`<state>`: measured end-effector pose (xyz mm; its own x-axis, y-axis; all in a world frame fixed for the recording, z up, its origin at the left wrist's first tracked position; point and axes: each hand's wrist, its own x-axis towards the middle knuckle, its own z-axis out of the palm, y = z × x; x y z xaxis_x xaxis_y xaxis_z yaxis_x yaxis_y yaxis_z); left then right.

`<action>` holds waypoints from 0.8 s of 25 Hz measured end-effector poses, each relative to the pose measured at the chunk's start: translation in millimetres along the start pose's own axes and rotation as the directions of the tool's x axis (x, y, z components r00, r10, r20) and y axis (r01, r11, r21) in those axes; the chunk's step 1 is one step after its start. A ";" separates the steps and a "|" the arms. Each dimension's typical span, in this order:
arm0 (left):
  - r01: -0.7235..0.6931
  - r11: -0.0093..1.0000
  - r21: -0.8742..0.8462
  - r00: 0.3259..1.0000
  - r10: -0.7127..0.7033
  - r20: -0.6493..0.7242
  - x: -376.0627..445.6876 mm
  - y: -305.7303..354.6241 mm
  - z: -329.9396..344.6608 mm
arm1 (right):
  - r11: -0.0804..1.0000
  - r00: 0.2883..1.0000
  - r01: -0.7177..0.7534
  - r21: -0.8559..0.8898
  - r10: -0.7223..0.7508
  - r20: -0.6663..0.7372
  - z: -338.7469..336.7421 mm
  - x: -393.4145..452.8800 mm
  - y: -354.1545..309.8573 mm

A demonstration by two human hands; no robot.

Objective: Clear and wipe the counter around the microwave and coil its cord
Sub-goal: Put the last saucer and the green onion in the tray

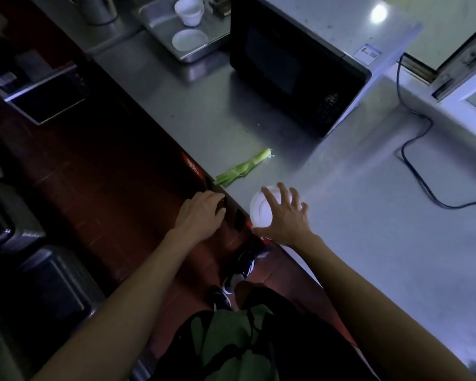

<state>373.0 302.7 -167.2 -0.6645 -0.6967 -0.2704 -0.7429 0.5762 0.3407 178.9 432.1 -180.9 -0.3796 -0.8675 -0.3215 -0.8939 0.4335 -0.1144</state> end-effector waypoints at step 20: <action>-0.001 0.998 0.062 0.999 -0.002 0.046 179.9 59.2 27.5 | 0.986 0.990 -0.083 0.145 0.065 0.126 -1.5 107.1 72.2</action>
<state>207.2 223.3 -220.5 -0.6661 -0.6775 -0.3118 -0.7458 0.6025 0.2842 73.4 370.2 -222.2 -0.4041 -0.7999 -0.4438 -0.8149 0.5352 -0.2226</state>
